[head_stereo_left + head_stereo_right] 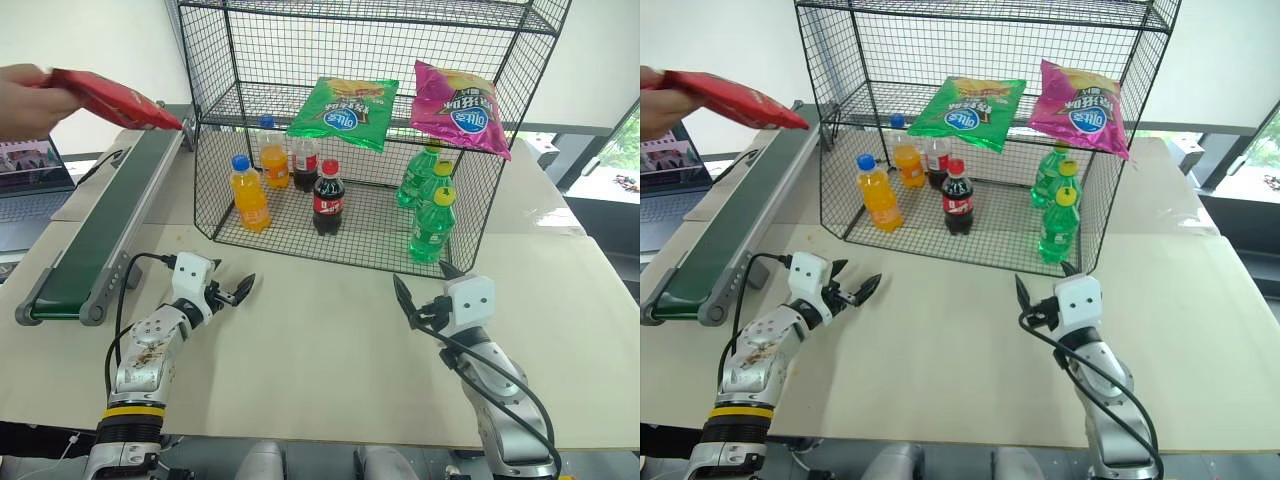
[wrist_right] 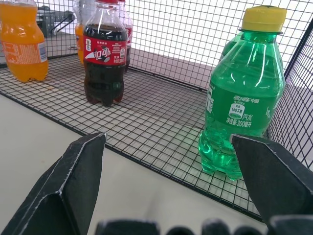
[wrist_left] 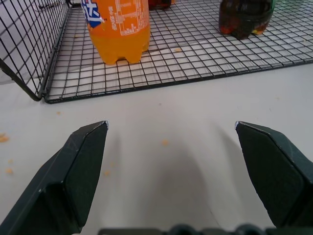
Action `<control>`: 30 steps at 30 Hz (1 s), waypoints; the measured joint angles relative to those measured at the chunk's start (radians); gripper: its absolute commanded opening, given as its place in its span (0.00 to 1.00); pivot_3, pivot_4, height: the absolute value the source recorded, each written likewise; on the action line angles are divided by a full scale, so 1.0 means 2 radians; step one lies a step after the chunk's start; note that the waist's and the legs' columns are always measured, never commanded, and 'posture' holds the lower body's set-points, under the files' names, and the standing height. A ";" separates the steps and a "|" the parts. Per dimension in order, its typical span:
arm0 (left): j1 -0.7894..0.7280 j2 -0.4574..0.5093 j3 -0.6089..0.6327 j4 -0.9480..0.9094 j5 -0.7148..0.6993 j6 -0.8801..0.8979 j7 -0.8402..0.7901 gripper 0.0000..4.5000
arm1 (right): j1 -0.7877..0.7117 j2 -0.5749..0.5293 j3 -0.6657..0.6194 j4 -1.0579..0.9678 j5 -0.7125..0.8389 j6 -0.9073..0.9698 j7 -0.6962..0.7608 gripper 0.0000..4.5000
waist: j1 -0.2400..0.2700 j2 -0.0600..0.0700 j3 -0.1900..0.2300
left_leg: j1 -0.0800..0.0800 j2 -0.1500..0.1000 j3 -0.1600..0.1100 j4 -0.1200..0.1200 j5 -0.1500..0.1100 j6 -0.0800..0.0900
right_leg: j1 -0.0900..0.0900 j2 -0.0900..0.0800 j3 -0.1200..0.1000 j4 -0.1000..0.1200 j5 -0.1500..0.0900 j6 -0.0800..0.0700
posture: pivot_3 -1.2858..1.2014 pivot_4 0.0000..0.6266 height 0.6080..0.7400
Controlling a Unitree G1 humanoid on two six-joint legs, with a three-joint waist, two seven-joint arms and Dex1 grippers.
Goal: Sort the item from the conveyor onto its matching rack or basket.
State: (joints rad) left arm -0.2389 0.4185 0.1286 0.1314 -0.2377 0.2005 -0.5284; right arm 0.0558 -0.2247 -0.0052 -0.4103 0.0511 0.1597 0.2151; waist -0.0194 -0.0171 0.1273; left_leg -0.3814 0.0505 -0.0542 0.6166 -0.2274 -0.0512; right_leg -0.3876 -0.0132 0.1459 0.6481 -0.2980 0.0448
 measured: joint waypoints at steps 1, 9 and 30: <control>0.000 0.000 0.000 0.000 0.000 0.000 0.000 0.98 | -0.001 0.000 0.000 0.000 0.000 0.000 0.000 1.00 | 0.000 0.000 0.000 | 0.000 0.000 0.000 0.000 0.000 0.000 | 0.000 0.000 0.000 0.000 0.000 0.000 | 0.52 0.24 1.00; 0.000 0.000 0.005 0.000 -0.001 0.003 0.003 0.98 | -0.002 0.000 0.000 0.000 0.000 0.000 0.000 1.00 | 0.000 0.000 0.000 | 0.000 0.000 0.000 0.000 0.000 0.000 | 0.000 0.000 0.000 0.000 0.000 0.000 | 0.52 0.24 1.00; 0.101 0.052 0.085 -0.192 -0.163 0.163 -0.046 0.98 | -0.045 -0.047 0.000 -0.014 0.048 0.019 0.072 1.00 | -0.010 0.000 0.000 | 0.000 0.000 0.000 0.000 0.000 0.000 | 0.000 0.000 0.000 0.000 0.000 0.000 | 0.52 0.24 1.00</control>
State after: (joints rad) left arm -0.0377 0.5233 0.2995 -0.2518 -0.5635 0.5270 -0.6211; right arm -0.0346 -0.3184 -0.0049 -0.4375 0.1465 0.1981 0.3587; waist -0.0395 -0.0168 0.1270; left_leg -0.3812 0.0508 -0.0548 0.6168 -0.2275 -0.0510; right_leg -0.3868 -0.0136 0.1455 0.6484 -0.2981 0.0449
